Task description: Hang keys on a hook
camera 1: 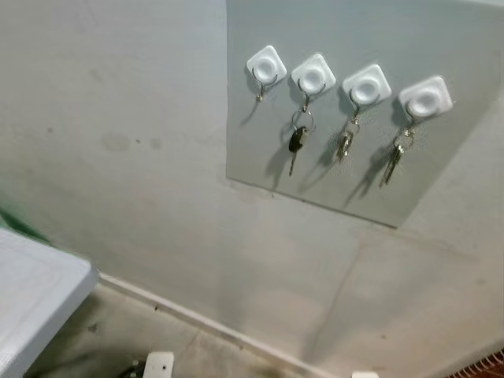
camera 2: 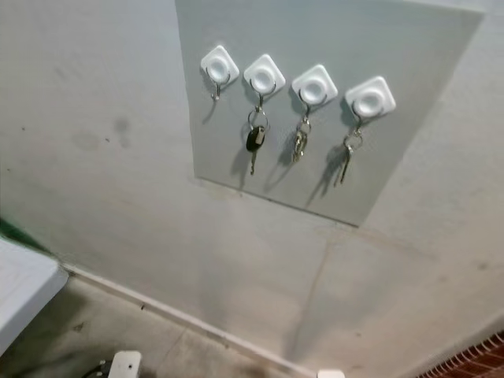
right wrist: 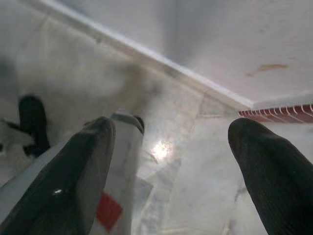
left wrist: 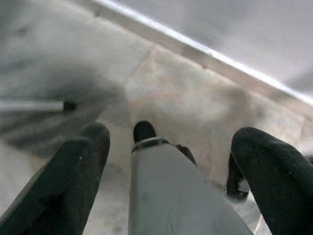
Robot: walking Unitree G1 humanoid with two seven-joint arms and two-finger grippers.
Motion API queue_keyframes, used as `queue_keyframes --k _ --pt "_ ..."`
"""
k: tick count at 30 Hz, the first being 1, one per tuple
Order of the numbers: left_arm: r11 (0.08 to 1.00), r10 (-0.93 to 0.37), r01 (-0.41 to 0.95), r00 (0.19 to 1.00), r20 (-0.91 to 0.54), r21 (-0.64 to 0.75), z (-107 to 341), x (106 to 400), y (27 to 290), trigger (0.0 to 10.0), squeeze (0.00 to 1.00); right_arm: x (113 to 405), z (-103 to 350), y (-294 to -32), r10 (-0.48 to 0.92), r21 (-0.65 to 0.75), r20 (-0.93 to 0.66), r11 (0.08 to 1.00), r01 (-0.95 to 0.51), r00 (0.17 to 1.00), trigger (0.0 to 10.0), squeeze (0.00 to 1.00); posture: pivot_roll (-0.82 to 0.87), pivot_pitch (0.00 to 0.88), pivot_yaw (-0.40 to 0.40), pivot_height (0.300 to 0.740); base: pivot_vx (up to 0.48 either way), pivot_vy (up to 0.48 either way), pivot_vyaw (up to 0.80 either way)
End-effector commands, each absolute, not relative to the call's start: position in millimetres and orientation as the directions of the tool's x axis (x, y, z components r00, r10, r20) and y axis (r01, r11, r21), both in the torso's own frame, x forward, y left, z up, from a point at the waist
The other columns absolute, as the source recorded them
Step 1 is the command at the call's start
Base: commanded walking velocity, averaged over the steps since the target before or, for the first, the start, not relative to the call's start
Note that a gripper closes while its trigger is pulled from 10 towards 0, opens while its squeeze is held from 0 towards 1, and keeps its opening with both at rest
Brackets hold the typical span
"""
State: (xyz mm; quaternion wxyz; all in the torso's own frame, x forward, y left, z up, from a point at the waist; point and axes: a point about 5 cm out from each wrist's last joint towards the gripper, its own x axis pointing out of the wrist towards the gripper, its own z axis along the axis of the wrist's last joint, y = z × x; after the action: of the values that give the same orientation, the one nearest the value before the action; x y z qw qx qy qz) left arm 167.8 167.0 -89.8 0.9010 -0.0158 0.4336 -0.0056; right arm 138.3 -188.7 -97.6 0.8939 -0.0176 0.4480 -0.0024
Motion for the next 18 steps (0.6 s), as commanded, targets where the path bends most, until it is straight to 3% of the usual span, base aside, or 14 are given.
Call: queue_keyframes --k 1,18 --pt "0.999 -0.029 -0.004 0.576 -0.817 -0.039 -96.0 155.8 164.7 10.0 0.0 128.9 -101.0 -190.4 -0.029 -0.036 -0.821 0.999 -0.001 0.571 10.0 0.0 0.04 0.114 -0.03 0.74 -0.27 0.0 0.0" --pt "0.999 -0.027 -0.013 0.578 -0.816 -0.043 -96.0 155.6 165.0 10.0 0.0 129.8 -100.7 -190.3 -0.027 -0.038 -0.819 0.999 -0.007 0.573 10.0 0.0 0.04 0.115 -0.035 0.74 -0.264 0.0 0.0"
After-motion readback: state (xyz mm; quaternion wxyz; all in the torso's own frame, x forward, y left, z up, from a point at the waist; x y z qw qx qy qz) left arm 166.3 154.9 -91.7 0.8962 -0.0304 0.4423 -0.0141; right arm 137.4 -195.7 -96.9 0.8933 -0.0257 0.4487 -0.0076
